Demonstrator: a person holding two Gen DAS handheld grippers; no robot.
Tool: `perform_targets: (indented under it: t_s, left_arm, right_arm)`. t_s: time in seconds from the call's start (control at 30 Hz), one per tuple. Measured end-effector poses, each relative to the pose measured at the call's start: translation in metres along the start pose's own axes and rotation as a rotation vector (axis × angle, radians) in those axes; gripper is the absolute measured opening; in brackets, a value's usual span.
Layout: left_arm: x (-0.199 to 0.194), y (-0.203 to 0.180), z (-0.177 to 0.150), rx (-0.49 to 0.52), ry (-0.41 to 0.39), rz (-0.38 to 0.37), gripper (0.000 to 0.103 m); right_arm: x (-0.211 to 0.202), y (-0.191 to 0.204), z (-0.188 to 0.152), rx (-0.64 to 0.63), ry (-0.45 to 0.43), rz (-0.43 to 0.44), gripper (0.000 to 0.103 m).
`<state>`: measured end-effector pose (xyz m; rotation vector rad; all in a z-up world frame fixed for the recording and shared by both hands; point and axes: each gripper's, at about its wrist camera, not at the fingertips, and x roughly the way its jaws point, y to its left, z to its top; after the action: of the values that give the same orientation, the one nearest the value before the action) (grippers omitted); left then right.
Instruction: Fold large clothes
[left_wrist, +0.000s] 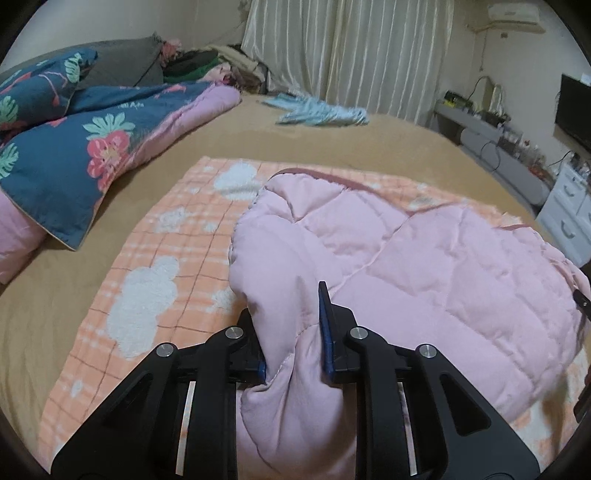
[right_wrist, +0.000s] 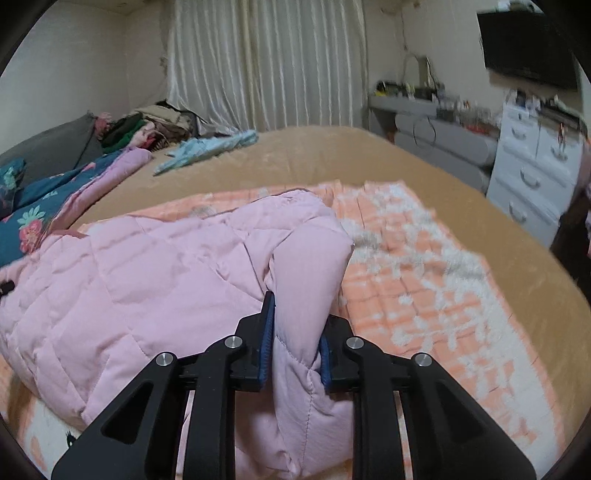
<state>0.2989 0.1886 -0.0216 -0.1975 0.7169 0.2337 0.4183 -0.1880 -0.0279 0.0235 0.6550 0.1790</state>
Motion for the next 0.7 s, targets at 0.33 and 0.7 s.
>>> perform_targets:
  t_s: [0.33,0.7]
  left_arm:
    - [0.046,0.001,-0.010,-0.004,0.093,0.032,0.015]
    - [0.000,0.008,-0.011,-0.081,0.067,0.020,0.088]
  right_arm:
    - [0.043,-0.007,-0.020,0.043,0.119,0.009,0.029]
    - [-0.002,-0.022,-0.021,0.199,0.068,0.051,0.094]
